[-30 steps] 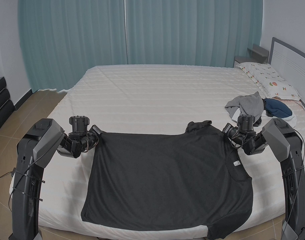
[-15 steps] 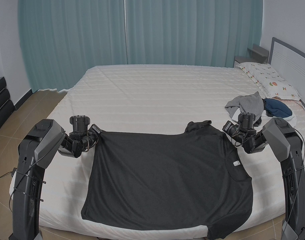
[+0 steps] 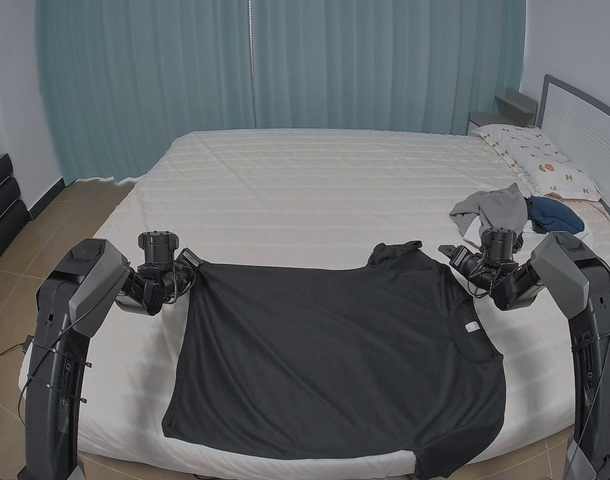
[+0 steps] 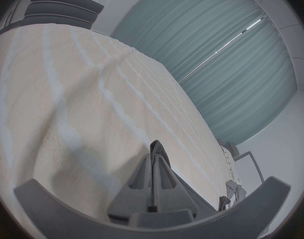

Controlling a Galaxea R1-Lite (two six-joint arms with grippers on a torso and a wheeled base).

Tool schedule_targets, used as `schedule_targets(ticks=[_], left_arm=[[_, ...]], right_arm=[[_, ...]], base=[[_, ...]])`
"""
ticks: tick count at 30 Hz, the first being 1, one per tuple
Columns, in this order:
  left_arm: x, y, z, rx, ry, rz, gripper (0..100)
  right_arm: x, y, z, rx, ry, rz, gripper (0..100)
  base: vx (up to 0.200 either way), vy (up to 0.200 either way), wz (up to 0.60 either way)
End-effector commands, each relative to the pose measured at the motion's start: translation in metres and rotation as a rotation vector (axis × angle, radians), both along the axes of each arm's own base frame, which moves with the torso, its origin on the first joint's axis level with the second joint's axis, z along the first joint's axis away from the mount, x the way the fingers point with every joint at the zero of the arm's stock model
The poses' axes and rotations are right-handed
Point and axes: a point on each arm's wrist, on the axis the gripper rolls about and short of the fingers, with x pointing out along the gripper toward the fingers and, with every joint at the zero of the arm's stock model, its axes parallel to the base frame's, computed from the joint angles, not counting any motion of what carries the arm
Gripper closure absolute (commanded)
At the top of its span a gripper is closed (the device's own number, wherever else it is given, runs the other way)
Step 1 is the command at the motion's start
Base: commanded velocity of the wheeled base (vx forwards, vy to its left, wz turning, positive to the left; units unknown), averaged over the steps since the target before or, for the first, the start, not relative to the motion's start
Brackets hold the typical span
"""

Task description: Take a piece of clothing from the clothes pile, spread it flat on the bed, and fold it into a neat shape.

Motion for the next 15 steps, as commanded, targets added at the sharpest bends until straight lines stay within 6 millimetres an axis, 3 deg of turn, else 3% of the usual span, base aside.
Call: schedule_targets(ticks=[1,6,11,12,15], left_arm=[[-0.004,-0.002,0.004,-0.003,0.003,-0.010,0],[-0.011,0.004,0.025,-0.025,-0.014,0.007,0],[-0.036,0.016,0.059,-0.125,-0.029,0.004,0],[-0.036,0.016,0.059,-0.125,-0.029,0.004,0],[-0.060,0.021,0.076,-0.144,-0.054,-0.018,0]], right_arm=[[-0.023,-0.005,0.032,0.011,0.002,0.004,0],[-0.062,-0.013,0.047,0.059,0.073,0.033,0],[-0.121,-0.013,0.066,0.141,0.149,0.109,0],[-0.121,-0.013,0.066,0.141,0.149,0.109,0],[-0.169,-0.005,0.071,0.175,0.162,0.159,0]], base=[[0.000,0.000,0.00],[0.000,0.000,0.00],[0.000,0.000,0.00],[0.000,0.000,0.00],[0.000,0.000,0.00]])
